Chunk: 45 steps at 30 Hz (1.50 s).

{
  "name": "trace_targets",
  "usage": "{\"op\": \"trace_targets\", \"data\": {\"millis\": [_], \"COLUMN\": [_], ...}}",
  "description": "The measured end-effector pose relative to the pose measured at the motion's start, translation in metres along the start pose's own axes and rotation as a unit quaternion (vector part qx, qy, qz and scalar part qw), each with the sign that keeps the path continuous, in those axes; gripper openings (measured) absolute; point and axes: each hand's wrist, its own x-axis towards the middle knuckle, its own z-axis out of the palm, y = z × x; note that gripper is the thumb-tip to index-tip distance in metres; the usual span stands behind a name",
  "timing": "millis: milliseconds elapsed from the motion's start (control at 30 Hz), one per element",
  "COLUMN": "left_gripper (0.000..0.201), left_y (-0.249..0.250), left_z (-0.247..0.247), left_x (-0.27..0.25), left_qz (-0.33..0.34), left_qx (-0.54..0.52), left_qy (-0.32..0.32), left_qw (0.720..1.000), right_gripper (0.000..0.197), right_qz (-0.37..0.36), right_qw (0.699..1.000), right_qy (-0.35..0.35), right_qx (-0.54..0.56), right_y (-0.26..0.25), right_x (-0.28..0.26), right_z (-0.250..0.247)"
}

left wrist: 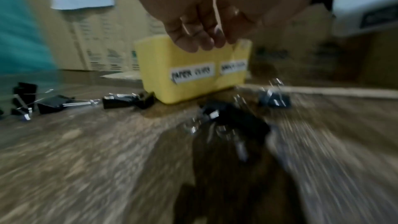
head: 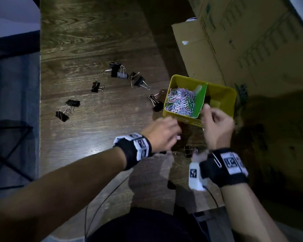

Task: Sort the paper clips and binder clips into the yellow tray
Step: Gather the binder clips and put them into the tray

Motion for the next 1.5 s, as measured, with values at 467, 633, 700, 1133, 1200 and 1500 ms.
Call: {"op": "trace_targets", "data": {"millis": [467, 633, 700, 1133, 1200, 1500], "left_gripper": [0.051, 0.055, 0.058, 0.092, 0.097, 0.100], "left_y": [-0.065, -0.111, -0.139, -0.228, -0.238, -0.271], "left_z": [0.036, -0.016, -0.041, -0.051, -0.056, -0.077], "left_x": [-0.079, -0.126, -0.153, -0.152, -0.129, -0.021], "left_qz": [-0.122, -0.205, -0.296, -0.527, -0.507, -0.394], "left_qx": [0.074, 0.095, 0.129, 0.014, -0.006, -0.051], "left_qy": [-0.177, -0.036, 0.047, 0.110, 0.093, 0.007], "left_qw": [0.974, 0.973, 0.945, 0.842, 0.857, 0.917], "right_gripper": [0.088, 0.087, 0.094, 0.099, 0.100, 0.101], "right_qz": [-0.146, -0.188, -0.205, -0.038, -0.029, -0.064], "right_qw": [0.841, 0.844, 0.847, 0.923, 0.922, 0.928], "right_qy": [-0.375, -0.377, -0.371, -0.252, -0.258, -0.269], "right_qx": [-0.362, -0.332, -0.321, -0.289, -0.286, -0.248], "right_y": [0.075, 0.041, 0.031, -0.004, -0.002, 0.017], "right_x": [-0.083, -0.057, -0.043, 0.001, 0.004, -0.014], "right_z": [0.083, 0.130, 0.137, 0.189, 0.192, 0.175]}}
